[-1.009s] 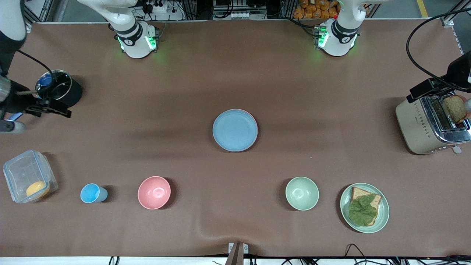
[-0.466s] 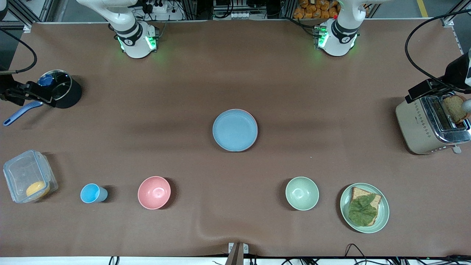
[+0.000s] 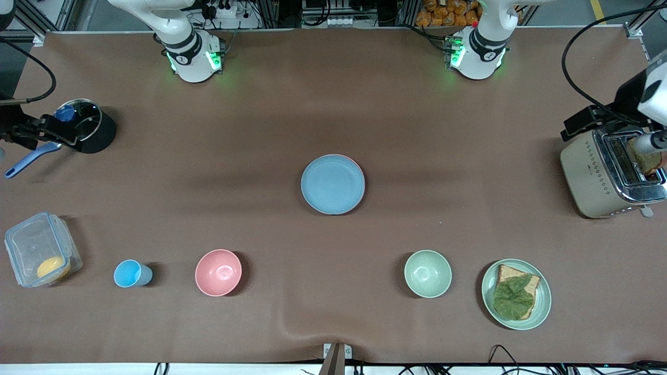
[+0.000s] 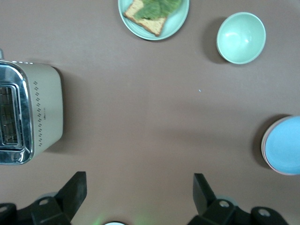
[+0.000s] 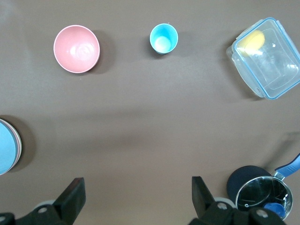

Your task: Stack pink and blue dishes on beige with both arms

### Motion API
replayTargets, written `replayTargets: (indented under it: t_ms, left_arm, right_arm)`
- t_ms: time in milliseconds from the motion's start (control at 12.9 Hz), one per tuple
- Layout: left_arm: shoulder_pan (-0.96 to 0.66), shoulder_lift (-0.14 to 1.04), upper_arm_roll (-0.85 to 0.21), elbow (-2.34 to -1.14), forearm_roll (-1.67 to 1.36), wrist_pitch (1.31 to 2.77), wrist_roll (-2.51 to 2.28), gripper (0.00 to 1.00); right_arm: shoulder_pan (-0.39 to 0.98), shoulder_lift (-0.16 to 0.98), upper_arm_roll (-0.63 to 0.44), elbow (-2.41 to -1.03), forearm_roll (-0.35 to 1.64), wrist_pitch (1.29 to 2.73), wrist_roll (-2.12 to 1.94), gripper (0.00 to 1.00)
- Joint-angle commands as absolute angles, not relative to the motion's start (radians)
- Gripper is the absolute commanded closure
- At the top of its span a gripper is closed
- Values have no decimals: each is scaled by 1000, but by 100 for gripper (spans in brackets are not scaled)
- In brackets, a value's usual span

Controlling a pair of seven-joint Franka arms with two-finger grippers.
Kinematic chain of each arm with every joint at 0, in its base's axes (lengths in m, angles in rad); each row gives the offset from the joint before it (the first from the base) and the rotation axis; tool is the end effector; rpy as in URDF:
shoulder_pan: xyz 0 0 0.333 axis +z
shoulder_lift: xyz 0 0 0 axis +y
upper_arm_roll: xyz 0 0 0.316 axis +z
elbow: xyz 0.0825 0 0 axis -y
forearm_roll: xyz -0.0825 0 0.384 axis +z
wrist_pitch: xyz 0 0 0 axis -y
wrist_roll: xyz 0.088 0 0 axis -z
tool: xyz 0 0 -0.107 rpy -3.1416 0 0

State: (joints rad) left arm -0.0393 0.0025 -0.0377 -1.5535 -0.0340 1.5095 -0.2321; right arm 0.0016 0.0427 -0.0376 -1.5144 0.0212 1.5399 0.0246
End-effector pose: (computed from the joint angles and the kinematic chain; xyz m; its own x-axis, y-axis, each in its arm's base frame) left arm 0.5470 -0.0460 0.6261 0.9869 0.1524 -0.0530 0.1537 -0.9879 0.0225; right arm 0.5646 -0.0175 0.6245 0.9980 -0.0599 -0.0176 -0.0602 -0.9980 -0.0192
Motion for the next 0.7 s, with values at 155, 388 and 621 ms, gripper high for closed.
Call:
replayTargets:
  t_ms: [155, 388, 621]
  left_arm:
    - [-38, 15, -90, -1565, -38, 1503, -215, 0]
    - [-38, 28, -91, -1565, -38, 1532, -215, 0]
    - [-26, 28, -89, -1560, -37, 1534, -209, 0]
  right_arm:
    - [11, 26, -51, -1519, 5, 1532, 20, 0]
    - [11, 26, -48, -1519, 5, 1534, 20, 0]
    - [9, 26, -48, -1516, 5, 1536, 17, 0]
